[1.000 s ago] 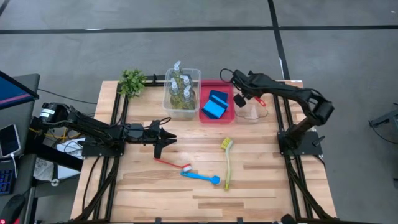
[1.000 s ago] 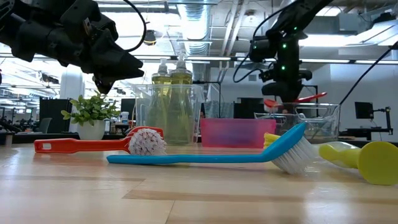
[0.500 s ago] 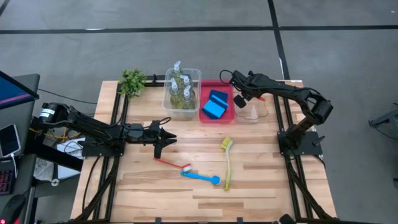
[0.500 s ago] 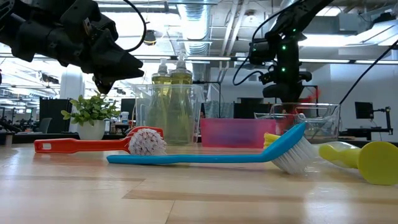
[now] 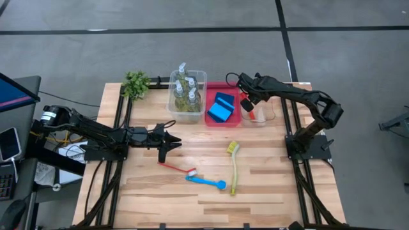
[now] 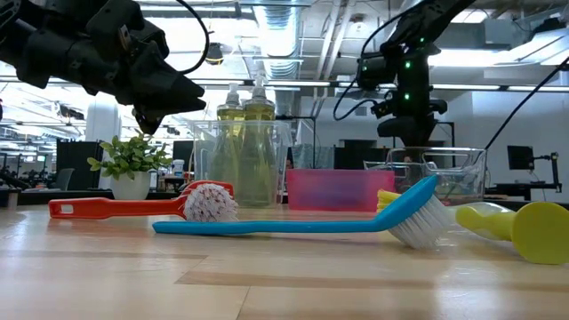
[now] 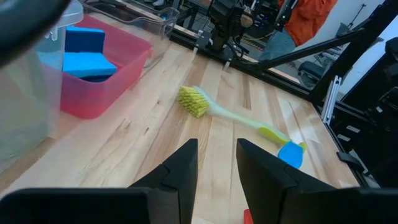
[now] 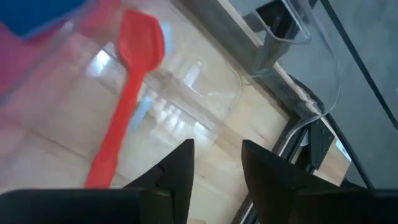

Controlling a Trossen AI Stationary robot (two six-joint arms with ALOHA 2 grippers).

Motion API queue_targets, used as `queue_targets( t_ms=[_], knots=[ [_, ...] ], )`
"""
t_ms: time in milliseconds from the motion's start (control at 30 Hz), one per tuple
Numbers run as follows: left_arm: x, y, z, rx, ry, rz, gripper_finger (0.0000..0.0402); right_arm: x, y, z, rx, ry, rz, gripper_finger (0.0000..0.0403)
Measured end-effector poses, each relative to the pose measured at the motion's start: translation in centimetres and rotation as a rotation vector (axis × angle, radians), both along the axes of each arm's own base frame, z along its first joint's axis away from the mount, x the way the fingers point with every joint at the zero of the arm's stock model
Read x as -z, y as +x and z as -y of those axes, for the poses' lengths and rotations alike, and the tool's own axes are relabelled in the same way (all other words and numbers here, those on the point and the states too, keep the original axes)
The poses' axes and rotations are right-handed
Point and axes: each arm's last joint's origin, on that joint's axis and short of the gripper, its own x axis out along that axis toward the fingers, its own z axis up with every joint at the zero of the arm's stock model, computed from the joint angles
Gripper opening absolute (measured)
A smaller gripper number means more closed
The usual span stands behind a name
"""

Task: Pick & Place Kitchen Sink Supplies
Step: Put the red dish brush into the transparent bin

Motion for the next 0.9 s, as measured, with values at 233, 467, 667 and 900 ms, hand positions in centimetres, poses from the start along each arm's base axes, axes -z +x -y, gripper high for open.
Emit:
queue_targets(
  t_ms=[233,467,667,900],
  knots=[
    [0.0,0.0,0.2,0.044,-0.129,-0.003,0.0112,-3.0,-0.2,-2.3,-0.045,-0.093,0.139,0.0117],
    [0.3,-0.1,0.5,0.169,-0.060,-0.040,0.0112,-6.9,-0.5,-6.2,-0.176,-0.204,0.349,0.0117],
    [0.6,-0.3,1.2,0.251,0.043,-0.067,0.0112,-9.1,-1.0,-9.9,-0.300,-0.233,0.492,0.0117],
    [0.9,-0.8,2.8,0.343,0.107,-0.086,0.0144,-9.8,-1.0,-12.9,-0.373,-0.193,0.582,0.0117]
  ],
)
